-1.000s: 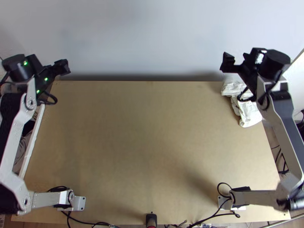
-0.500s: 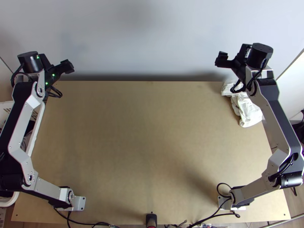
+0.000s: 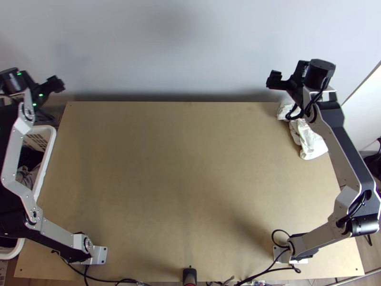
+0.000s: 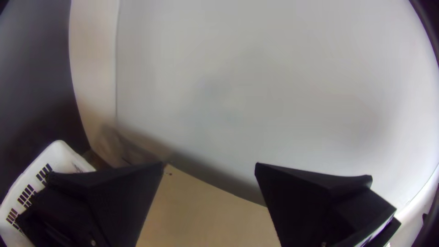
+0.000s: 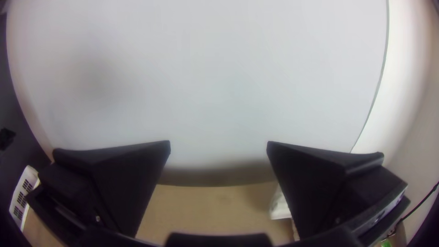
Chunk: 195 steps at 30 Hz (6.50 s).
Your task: Fold the t-shirt
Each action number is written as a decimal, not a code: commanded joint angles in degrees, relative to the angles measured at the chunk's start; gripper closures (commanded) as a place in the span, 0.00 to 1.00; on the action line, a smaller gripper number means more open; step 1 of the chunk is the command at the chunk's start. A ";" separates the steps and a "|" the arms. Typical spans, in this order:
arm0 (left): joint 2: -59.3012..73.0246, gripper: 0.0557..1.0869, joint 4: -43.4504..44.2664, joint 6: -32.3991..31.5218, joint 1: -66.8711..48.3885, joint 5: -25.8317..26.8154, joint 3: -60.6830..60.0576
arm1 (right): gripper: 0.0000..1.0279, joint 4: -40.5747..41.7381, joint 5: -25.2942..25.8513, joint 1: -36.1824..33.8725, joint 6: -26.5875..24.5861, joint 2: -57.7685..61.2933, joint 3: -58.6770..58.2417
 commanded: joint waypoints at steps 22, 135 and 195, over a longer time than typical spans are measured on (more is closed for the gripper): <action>12.12 0.05 -4.21 5.32 26.89 -2.18 -1.46 | 0.05 11.88 0.15 0.91 -6.43 -1.71 -13.64; 31.19 0.96 7.04 16.31 34.36 -2.71 -7.00 | 0.07 12.32 7.62 3.28 -11.97 -10.32 -27.70; -29.81 0.05 1.86 14.55 10.81 13.29 -46.90 | 0.07 12.50 8.58 6.09 -10.39 -12.61 -31.92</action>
